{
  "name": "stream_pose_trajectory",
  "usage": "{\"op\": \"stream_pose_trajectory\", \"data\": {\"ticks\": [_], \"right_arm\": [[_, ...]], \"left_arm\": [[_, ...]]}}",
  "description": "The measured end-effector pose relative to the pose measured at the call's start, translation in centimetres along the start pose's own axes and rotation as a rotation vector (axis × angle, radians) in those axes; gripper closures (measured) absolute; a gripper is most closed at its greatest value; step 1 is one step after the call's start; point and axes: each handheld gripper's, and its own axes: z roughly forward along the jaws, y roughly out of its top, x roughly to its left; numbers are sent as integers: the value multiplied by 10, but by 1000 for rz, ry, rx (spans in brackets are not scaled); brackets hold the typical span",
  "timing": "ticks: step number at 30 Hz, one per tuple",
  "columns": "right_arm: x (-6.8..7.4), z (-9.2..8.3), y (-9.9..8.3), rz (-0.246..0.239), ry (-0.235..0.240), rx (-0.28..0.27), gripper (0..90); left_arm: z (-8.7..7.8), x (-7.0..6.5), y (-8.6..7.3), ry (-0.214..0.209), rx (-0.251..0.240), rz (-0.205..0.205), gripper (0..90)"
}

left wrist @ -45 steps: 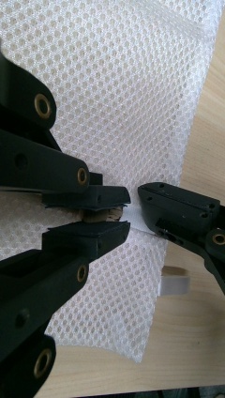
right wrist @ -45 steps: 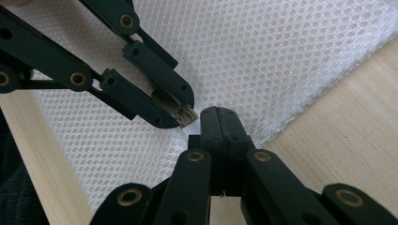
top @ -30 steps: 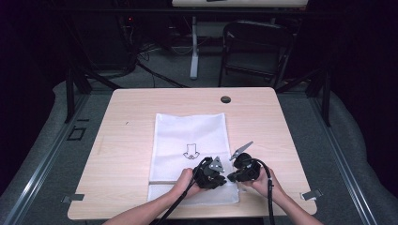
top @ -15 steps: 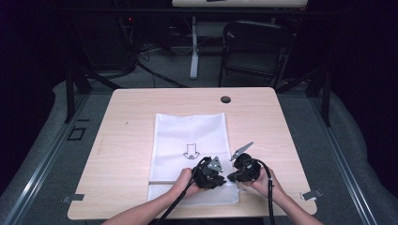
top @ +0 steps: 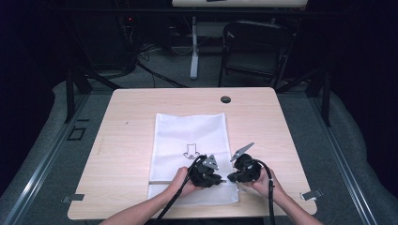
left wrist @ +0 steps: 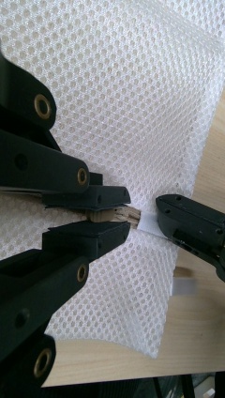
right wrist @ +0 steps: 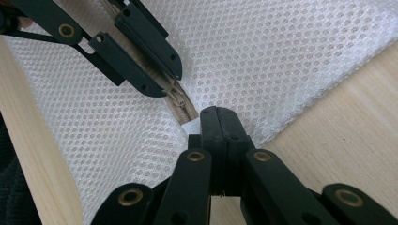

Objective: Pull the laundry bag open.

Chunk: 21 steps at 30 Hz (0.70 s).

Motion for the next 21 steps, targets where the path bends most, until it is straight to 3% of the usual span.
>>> {"op": "stream_pose_trajectory", "data": {"ticks": [5, 15, 21], "right_arm": [[2, 0, 1, -11, -12, 0, 900], [0, 0, 0, -16, 1, 1, 900], [-1, 1, 1, -7, 3, 0, 900]], "left_arm": [[-2, 1, -1, -19, -6, -2, 823], [-6, -1, -3, 3, 15, 17, 823], [-13, 1, -8, 0, 11, 9, 823]]}}
